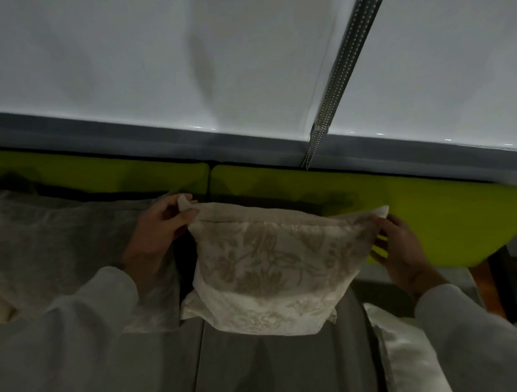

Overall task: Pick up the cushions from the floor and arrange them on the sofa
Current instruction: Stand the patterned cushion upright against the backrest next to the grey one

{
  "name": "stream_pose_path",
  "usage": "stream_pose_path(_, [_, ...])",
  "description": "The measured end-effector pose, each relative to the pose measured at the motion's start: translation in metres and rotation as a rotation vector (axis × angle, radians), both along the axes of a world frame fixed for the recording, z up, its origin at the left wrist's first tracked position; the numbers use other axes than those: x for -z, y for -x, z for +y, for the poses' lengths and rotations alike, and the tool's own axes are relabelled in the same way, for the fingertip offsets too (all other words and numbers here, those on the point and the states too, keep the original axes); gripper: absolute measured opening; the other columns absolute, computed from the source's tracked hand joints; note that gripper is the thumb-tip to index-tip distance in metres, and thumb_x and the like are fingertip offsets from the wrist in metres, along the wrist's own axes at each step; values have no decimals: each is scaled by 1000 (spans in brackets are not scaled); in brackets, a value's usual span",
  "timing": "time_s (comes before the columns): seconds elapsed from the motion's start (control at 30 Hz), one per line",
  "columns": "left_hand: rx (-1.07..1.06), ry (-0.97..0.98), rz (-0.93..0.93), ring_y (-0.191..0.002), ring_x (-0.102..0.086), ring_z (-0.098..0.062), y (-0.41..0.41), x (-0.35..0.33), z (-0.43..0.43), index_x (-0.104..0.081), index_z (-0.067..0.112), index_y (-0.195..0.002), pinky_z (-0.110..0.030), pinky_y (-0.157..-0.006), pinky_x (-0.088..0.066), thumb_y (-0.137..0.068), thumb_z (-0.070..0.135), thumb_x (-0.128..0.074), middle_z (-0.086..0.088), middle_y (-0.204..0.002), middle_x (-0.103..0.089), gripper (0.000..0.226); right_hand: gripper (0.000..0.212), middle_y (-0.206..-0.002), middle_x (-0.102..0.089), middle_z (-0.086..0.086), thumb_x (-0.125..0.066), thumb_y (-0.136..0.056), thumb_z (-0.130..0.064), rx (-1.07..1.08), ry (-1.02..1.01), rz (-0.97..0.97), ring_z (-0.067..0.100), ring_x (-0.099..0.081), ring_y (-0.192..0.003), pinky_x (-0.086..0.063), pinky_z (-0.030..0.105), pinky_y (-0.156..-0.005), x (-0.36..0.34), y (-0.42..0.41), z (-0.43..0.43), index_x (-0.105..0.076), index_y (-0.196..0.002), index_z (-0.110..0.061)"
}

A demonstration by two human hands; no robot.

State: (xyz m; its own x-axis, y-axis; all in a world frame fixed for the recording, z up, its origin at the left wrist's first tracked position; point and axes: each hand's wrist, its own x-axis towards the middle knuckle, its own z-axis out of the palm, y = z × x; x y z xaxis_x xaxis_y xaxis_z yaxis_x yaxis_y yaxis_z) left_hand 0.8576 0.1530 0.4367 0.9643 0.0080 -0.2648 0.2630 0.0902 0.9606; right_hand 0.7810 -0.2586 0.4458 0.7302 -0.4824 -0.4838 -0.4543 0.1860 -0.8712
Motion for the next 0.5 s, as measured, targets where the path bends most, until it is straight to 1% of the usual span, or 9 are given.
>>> stream_pose_path(0.07, [0,-86,-35,-95,-74,-14,-6,-4,2,-77,24,-95,-18,-72,-58,-84,6,-77,7,-92,-81,21,21,-95,-69,3,-62,-102,-22,-36,52,27,16,-61,-75,-42,30,-64,-1,-8,-1,-67,-122,-19])
stream_pose_path(0.13, [4,-142,-52,-83,-76,-10,-11,-7,5,-79,27,-82,-16,-67,-57,-80,11,-81,7,-85,-81,16,8,-75,-59,4,-66,-99,-15,-88,121,46,14,-49,-59,-35,26,-53,-4,-15,1,-70,-105,-13])
stream_pose_path(0.17, [-15,-144,-51,-79,-76,-9,-13,-9,8,-78,26,-78,-17,-66,-58,-79,12,-82,7,-83,-80,15,3,-68,-54,3,-67,-98,-11,-108,150,49,11,-45,-52,-33,23,-46,-6,-18,0,-69,-97,-13])
stream_pose_path(0.2, [-57,-136,-44,-76,-76,-9,-15,-9,12,-77,25,-77,-18,-64,-58,-79,13,-83,7,-81,-80,14,8,-64,-50,3,-68,-97,-8,-106,169,44,8,-42,-44,-31,20,-39,-7,-20,-2,-68,-91,-14])
stream_pose_path(0.27, [-157,-134,-25,-72,-76,-8,-18,-8,21,-74,25,-78,-18,-60,-58,-80,15,-83,9,-78,-80,13,11,-63,-48,4,-69,-96,-6,-48,163,33,2,-39,-35,-26,17,-31,-11,-23,-7,-67,-88,-13])
stream_pose_path(0.37, [-172,-160,13,-69,-75,-5,-21,-6,24,-72,23,-82,-17,-56,-57,-81,16,-82,10,-79,-80,12,13,-62,-46,7,-69,-97,-6,3,180,41,2,-39,-32,-24,16,-30,-13,-21,-8,-62,-87,-12])
stream_pose_path(0.43, [-171,-199,28,-70,-75,-6,-22,-7,22,-71,24,-82,-21,-58,-58,-81,17,-82,9,-78,-79,13,16,-62,-47,7,-69,-98,-7,15,196,52,3,-39,-32,-25,16,-32,-13,-21,-4,-60,-85,-13])
stream_pose_path(0.5, [-177,-237,44,-76,-75,-10,-24,-8,22,-70,24,-82,-27,-66,-59,-81,18,-82,4,-86,-78,13,18,-63,-51,7,-71,-97,-11,12,200,61,5,-44,-35,-29,17,-34,-17,-18,-1,-60,-84,-16])
